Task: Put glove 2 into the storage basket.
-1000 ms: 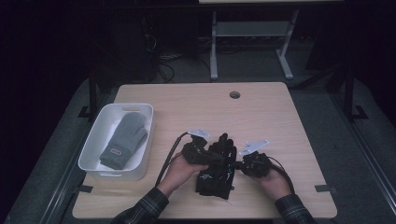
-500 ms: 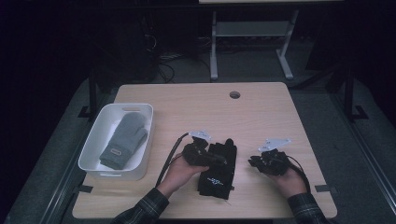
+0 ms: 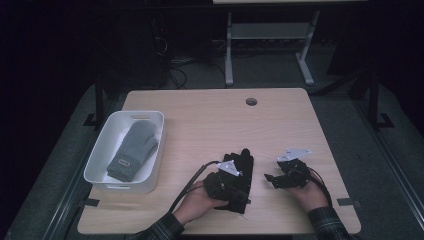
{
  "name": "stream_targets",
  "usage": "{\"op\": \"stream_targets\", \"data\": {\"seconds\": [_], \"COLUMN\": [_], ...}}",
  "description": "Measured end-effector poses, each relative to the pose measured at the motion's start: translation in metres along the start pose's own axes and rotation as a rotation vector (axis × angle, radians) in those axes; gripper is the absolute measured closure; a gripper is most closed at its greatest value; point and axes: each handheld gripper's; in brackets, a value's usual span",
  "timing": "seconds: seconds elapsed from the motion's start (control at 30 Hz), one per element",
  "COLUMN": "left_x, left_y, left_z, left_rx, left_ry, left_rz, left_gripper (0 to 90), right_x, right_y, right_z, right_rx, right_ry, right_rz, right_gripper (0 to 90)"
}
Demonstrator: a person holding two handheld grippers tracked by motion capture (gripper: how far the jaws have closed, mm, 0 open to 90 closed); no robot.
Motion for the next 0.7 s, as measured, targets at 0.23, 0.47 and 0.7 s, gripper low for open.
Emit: {"op": "stream_targets", "data": {"seconds": [0.23, 0.47, 0.7], "left_x": [0.0, 0.004, 0.009], "left_y": [0.003, 0.012, 0.028], "left_z": [-0.011, 0.002, 0.025], "left_rx": [0.064, 0.087, 0.115], "left_ry": [-0.012, -0.037, -0.087], "left_rz": [-0.023, -0.03, -0.014], "left_gripper": [89.0, 88.4, 88.3], "right_x": [-0.005, -0.008, -0.01], "right_y": [0.001, 0.004, 0.005], "right_z": [-0.001, -0.006, -0.007], "right_rx": [-0.014, -0.017, -0.018], "right_ry": [0.033, 0.065, 0.05], "right_rz": [-0.018, -0.032, -0.049], "right_gripper": [19.1, 17.4, 16.2]}}
Point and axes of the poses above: each handheld gripper's, and its own axes: z roughly backward along the jaws, y roughly out of its underside, x roughly to its left, and after that the axes turned 10 degrees about -z, right-handed
